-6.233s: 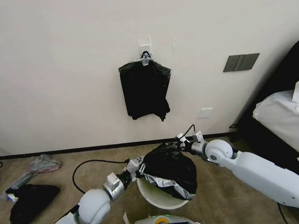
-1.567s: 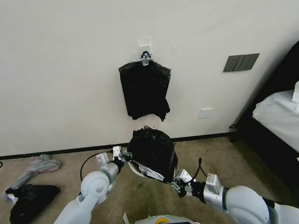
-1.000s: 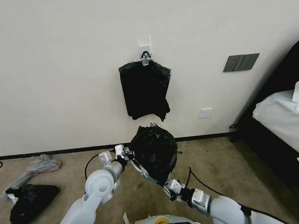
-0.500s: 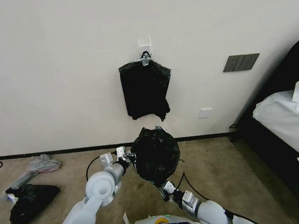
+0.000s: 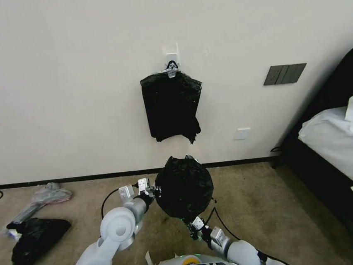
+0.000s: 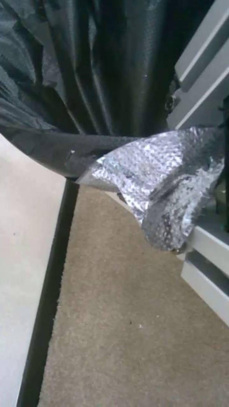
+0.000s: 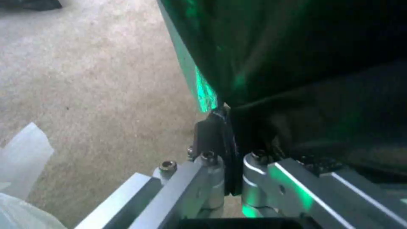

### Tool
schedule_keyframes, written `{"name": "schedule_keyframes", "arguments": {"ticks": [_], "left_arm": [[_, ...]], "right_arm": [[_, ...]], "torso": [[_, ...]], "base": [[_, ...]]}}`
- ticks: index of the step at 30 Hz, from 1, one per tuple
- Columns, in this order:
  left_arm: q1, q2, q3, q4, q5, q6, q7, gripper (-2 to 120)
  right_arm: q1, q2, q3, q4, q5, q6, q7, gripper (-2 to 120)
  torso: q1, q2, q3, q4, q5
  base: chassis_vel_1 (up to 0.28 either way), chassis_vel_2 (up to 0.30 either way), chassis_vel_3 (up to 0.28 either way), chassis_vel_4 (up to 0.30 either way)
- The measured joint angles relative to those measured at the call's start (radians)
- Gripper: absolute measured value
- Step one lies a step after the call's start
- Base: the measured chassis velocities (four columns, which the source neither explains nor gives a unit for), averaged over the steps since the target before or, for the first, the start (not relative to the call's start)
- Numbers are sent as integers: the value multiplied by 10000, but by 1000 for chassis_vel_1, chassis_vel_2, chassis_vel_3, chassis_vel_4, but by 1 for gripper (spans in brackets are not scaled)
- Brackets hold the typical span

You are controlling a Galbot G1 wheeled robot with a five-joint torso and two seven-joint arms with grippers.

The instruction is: Place a trash bag onto the trash bin.

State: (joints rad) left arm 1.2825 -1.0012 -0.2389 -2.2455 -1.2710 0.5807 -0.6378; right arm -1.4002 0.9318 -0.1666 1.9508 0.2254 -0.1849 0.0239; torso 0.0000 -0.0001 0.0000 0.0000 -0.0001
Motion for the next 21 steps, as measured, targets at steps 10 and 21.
{"name": "schedule_keyframes", "arguments": {"ticks": [10,21], "left_arm": [[-68,-67,-43,286,35,-8,-26,1],[-702,-235,-93,1352,58,-249,-26,1]], "right_arm": [[-313,-33,208,314,203,116,60,10],[-1299,-921,914,1860,7,585,3,50]], "torso": [[0,0,0,0,0],[0,0,0,0,1]], "base": [[0,0,0,0],[0,0,0,0]]}}
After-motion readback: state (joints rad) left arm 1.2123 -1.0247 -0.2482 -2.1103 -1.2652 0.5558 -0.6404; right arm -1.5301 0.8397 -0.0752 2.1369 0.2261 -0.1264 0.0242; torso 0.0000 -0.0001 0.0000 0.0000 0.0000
